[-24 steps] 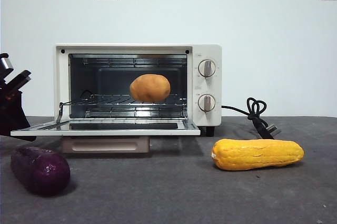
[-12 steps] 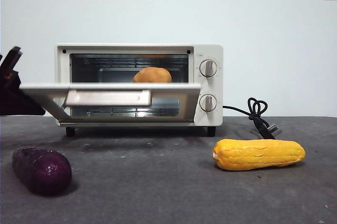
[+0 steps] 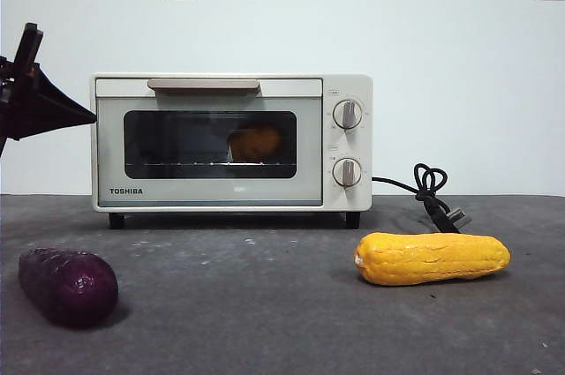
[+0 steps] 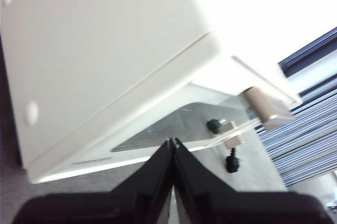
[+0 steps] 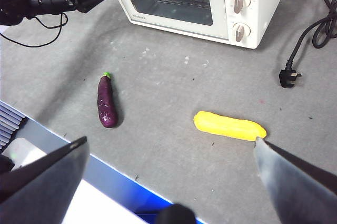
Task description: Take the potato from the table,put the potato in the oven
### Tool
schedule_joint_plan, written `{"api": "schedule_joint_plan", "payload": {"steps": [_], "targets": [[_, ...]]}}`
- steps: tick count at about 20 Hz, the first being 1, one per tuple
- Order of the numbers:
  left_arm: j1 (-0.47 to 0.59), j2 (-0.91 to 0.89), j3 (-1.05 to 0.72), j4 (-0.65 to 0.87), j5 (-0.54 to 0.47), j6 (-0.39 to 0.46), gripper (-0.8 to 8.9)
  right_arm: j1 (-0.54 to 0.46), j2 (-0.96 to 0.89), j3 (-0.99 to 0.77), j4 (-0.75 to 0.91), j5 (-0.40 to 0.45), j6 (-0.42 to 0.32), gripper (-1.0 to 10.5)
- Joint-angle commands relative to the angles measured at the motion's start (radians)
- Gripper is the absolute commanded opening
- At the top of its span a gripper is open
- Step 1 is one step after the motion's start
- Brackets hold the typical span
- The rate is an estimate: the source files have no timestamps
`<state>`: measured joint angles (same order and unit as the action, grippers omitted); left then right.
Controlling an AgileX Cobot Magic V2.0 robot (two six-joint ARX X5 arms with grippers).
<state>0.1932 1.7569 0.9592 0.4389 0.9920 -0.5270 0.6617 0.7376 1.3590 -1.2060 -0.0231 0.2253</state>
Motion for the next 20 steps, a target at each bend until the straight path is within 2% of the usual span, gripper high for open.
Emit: {"api": "schedule_joint_plan", "payload": {"steps": [1, 4, 7, 9, 13, 15, 20], "targets": [[-0.002, -0.041, -0.003, 0.0, 0.033, -0.021, -0.08, 0.003, 0.0, -0.01, 0.003, 0.002, 0.01, 5.7], [-0.006, -0.142, -0.003, -0.072, 0.056, -0.003, -0.07, 0.003, 0.0, -0.01, 0.003, 0.002, 0.006, 5.7], [-0.021, -0.291, -0.003, -0.221, 0.044, 0.076, -0.07, 0.003, 0.003, -0.01, 0.004, 0.002, -0.019, 5.7], [-0.032, -0.402, -0.003, -0.356, -0.002, 0.146, -0.07, 0.003, 0.012, -0.01, 0.004, 0.002, -0.044, 5.7], [-0.084, -0.655, -0.003, -0.693, -0.16, 0.322, -0.07, 0.003, 0.042, -0.01, 0.013, -0.002, -0.104, 5.7], [-0.116, -0.765, -0.003, -0.842, -0.253, 0.38, -0.07, 0.003, 0.064, -0.01, 0.022, -0.004, -0.133, 5.7], [-0.195, -1.0, 0.01, -1.149, -0.455, 0.459, -0.07, 0.003, 0.124, -0.01, 0.023, -0.005, -0.181, 5.7]]}}
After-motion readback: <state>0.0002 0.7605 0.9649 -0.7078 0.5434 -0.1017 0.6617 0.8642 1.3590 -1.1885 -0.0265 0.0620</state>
